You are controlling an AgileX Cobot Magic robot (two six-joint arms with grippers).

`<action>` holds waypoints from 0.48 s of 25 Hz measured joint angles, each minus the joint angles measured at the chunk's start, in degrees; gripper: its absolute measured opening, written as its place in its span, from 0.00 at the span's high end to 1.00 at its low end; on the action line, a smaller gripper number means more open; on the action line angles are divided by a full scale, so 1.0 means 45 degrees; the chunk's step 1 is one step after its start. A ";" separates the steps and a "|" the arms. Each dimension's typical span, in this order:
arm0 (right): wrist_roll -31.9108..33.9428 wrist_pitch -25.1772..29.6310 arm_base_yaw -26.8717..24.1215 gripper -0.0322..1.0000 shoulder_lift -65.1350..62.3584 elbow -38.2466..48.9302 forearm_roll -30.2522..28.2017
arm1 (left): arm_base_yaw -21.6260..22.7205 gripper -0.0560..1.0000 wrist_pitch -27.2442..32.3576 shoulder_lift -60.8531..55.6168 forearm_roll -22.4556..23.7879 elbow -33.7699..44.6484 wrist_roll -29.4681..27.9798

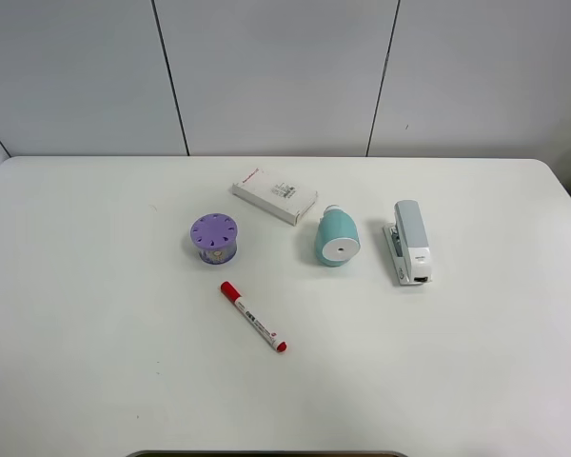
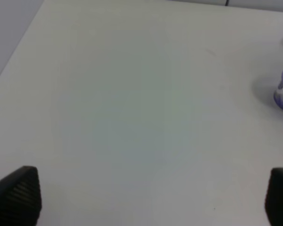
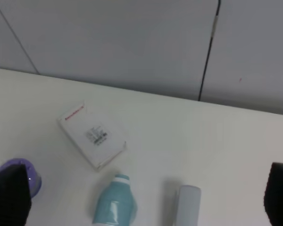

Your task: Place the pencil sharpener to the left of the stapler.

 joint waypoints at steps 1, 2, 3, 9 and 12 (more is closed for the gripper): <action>-0.0091 0.0148 0.0000 0.01 -0.0301 0.0000 -0.0209 | 0.0000 0.04 0.0000 0.0000 0.0000 0.0000 0.0000; -0.0196 0.0225 0.0000 0.01 -0.0559 0.0000 -0.0380 | 0.0000 0.04 0.0000 0.0000 0.0000 0.0000 0.0000; -0.0249 0.0270 0.0000 0.01 -0.0881 0.0000 -0.0592 | 0.0000 0.04 0.0000 0.0000 0.0000 0.0000 0.0000; -0.0745 0.0412 -0.0127 0.01 -0.2792 0.0000 -0.1661 | 0.0000 0.04 0.0000 0.0000 0.0000 0.0000 0.0000; -0.1155 0.0684 -0.1052 0.01 -0.3610 -0.0004 -0.1816 | 0.0000 0.04 0.0000 0.0000 0.0000 0.0000 0.0000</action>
